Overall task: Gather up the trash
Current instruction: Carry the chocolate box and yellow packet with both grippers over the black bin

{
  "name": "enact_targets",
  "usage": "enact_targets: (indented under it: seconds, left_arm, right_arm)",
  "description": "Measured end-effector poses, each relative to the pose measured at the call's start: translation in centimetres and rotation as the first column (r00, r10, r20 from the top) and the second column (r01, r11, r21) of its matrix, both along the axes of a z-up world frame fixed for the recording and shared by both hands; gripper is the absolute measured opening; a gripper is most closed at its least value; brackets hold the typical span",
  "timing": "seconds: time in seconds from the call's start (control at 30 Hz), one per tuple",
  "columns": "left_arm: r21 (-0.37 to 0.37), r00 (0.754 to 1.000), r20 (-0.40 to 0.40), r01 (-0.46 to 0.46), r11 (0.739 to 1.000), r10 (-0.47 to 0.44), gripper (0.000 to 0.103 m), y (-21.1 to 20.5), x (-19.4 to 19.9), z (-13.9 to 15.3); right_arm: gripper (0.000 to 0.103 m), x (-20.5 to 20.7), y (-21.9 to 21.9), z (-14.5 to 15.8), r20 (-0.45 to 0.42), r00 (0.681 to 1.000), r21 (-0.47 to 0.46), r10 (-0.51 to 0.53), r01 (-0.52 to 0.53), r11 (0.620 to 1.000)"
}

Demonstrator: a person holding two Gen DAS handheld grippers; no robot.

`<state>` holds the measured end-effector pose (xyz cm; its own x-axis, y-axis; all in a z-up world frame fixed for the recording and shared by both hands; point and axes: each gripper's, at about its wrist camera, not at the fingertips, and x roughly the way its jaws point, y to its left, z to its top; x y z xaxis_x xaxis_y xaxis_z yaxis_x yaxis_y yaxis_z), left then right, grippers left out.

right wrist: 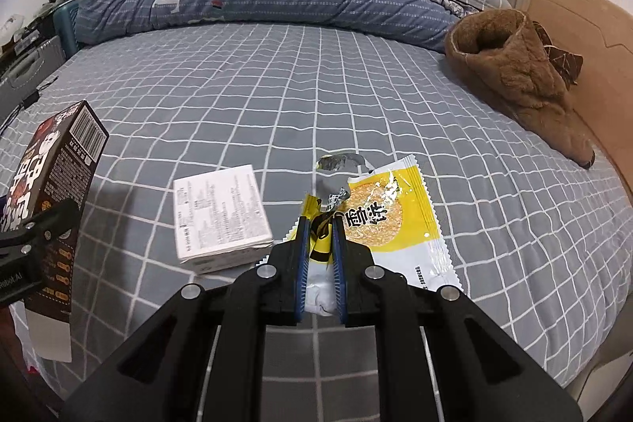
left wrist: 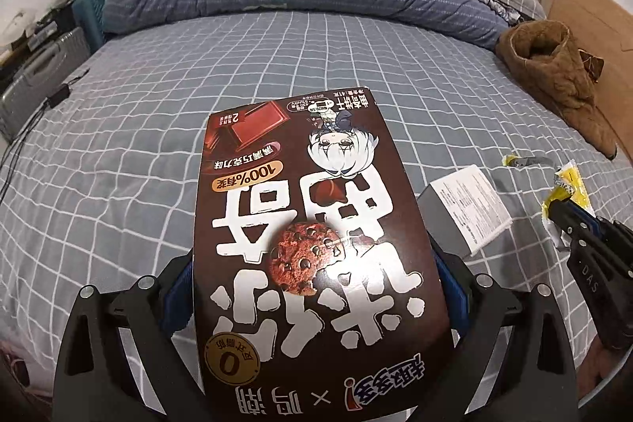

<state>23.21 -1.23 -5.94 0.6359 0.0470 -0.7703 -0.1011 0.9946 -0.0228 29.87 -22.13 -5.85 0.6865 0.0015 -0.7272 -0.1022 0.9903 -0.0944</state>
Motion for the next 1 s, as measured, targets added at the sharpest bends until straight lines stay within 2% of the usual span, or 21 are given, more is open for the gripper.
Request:
enact_targets:
  seconds: [0.33,1.0]
  left_arm:
    - [0.028,1.000,0.015,0.013,1.000,-0.013,0.093,-0.8,-2.8,0.9]
    - [0.014,0.999,0.012,0.039,0.999,-0.039,0.093,-1.1,-5.5,1.5]
  right_arm:
    - [0.011,-3.6,0.8,1.5,0.027,1.000,0.007,0.015,-0.015,1.000]
    - [0.011,-10.5,1.1,3.6,0.064,0.998,0.039,0.023,-0.025,0.999]
